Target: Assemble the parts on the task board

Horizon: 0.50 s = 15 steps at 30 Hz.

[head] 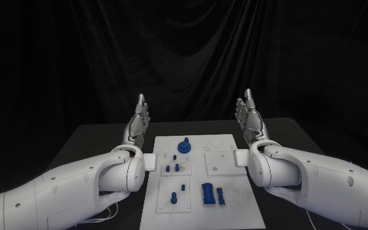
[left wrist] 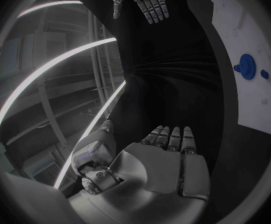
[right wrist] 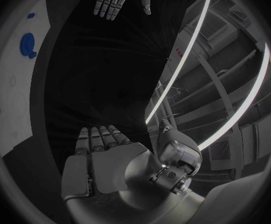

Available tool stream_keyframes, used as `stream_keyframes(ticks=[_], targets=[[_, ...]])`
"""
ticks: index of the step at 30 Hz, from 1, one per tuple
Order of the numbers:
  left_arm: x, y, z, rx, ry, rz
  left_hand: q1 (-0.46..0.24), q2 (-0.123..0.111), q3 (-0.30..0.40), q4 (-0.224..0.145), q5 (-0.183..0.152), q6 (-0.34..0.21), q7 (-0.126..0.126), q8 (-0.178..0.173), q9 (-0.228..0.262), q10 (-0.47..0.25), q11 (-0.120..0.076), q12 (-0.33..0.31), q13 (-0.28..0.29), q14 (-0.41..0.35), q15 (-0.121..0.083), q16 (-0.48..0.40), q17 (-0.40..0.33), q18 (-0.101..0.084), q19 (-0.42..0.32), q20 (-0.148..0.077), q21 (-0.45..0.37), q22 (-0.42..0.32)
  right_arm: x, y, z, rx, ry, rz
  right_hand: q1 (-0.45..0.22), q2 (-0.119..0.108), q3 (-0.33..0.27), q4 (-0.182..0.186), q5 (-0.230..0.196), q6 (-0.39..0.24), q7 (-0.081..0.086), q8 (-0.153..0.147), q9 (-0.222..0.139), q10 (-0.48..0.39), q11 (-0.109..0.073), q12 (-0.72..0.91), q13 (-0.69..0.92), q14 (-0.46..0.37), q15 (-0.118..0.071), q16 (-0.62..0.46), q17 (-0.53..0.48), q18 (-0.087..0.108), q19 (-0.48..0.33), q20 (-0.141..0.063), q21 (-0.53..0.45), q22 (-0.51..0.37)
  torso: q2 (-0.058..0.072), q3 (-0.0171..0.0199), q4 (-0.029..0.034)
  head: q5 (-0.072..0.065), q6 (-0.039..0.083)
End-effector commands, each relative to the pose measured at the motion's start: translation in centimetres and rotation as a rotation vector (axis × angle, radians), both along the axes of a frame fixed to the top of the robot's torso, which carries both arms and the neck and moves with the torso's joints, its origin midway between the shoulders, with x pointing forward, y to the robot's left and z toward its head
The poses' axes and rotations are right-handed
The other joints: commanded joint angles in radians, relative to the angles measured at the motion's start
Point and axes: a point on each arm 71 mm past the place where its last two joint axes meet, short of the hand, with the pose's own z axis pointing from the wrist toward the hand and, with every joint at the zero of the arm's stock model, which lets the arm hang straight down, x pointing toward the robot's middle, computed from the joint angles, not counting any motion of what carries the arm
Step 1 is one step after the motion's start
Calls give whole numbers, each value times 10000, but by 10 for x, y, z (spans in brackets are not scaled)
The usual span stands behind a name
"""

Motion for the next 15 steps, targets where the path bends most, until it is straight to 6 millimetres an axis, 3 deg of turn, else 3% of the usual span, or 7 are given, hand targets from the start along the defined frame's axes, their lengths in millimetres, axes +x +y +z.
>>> stream_keyframes(ticks=[1, 15], targets=[[0, -1, 3, 13, -67, 138, -1021, -1, -18, -53, -32, -39, 0, -56, -14, 35, 69, -30, -14, 33, 69, -36, -9, -53, 29, -73, -34, -17, -1, 0, -1, -47, 111, -104, -825, 0, -2, -80, -35, -67, 7, -56, -17, -34, -2, -35, -13, -12, -61, -35, -15, -70, -5, -52, -65, -11, 0, 1, 0, -1, -2], [0, -1, 3, 13, -67, 138, -1021, -1, -18, -53, -32, -39, 0, -56, -14, 35, 69, -30, -14, 33, 69, -36, -9, -53, 29, -73, -34, -17, -1, 0, -1, -47, 111, -104, -825, 0, -2, -80, -35, -67, 7, -56, -17, -34, -2, -35, -13, -12, -61, -35, -15, -70, -5, -52, -65, -11, 0, 1, 0, -1, -2]])
